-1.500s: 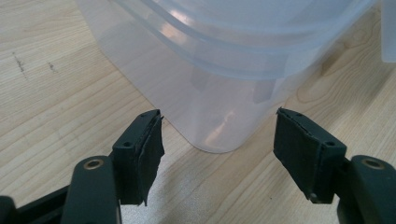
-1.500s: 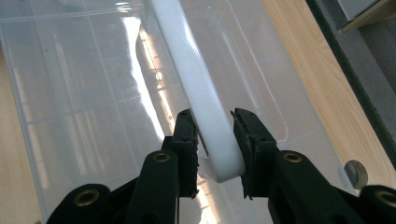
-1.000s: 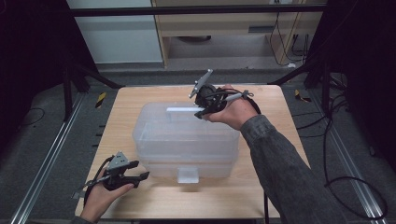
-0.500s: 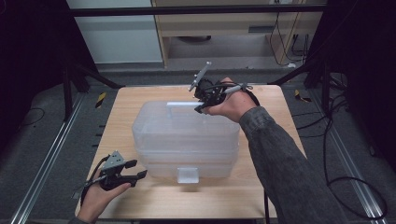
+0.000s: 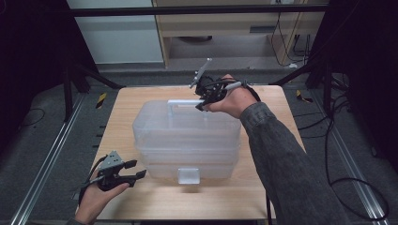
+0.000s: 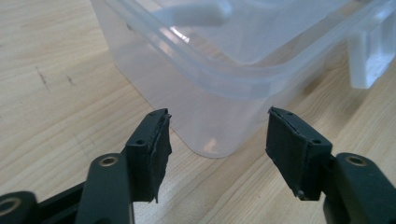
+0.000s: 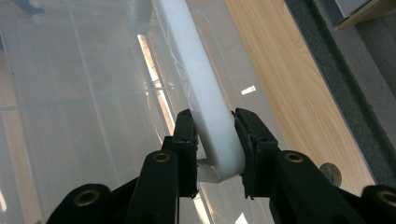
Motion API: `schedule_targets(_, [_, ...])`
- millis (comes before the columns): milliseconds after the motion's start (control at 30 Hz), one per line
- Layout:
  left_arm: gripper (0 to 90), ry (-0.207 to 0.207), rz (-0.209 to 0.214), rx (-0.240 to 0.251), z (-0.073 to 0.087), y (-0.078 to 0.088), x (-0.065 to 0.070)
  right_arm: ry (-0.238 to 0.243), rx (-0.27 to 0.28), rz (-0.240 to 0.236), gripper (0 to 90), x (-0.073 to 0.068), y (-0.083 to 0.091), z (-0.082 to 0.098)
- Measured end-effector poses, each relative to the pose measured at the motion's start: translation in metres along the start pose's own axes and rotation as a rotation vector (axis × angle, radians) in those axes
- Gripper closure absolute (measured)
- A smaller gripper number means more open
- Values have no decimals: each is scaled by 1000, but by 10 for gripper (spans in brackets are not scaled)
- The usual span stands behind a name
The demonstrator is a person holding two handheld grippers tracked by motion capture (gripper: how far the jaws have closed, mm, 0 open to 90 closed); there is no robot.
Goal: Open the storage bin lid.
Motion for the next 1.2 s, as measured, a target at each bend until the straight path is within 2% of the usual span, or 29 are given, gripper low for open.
schedule_targets(133, [432,4,-3,26,-7,13,-3,-6,4,-2,706,2,0,0])
schedule_targets(367, [466,-1,-25,47,-16,22,-10,-15,8,-4,703,7,-1,-2])
schedule_targets(467, [491,11,-29,59,-20,24,-12,-20,9,-7,702,9,-1,-2])
schedule_targets(667, [529,1,-47,2,-35,28,-14,-20,-5,-8,702,12,0,-4])
schedule_targets(700, [533,-2,-52,-34,-41,28,-16,-21,-7,-9,702,12,0,-5])
schedule_targets(767, [554,-16,-61,-70,-48,29,-18,-19,-3,-8,702,13,-1,-5])
schedule_targets(800, [563,-16,-61,-70,-48,29,-18,-19,-3,-8,702,13,-1,-5])
schedule_targets(833, [572,-14,-71,-80,-55,31,-21,-26,-4,-7,701,13,-1,-5])
schedule_targets(967, [593,-13,-69,-103,-68,29,-23,-28,-4,-10,699,16,-1,-5])
schedule_targets(1200, [611,-29,-65,-104,-81,22,-21,-37,1,-8,697,18,-1,-6])
Point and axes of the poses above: each handheld gripper's, and its own axes: y roughly backward along the jaws, z roughly out of its underside, x roughly to its right, the point moved 2 cm from there along -y, roughly forward along the jaws, and after that the axes turned 1 degree about y, right-handed, at the moved point
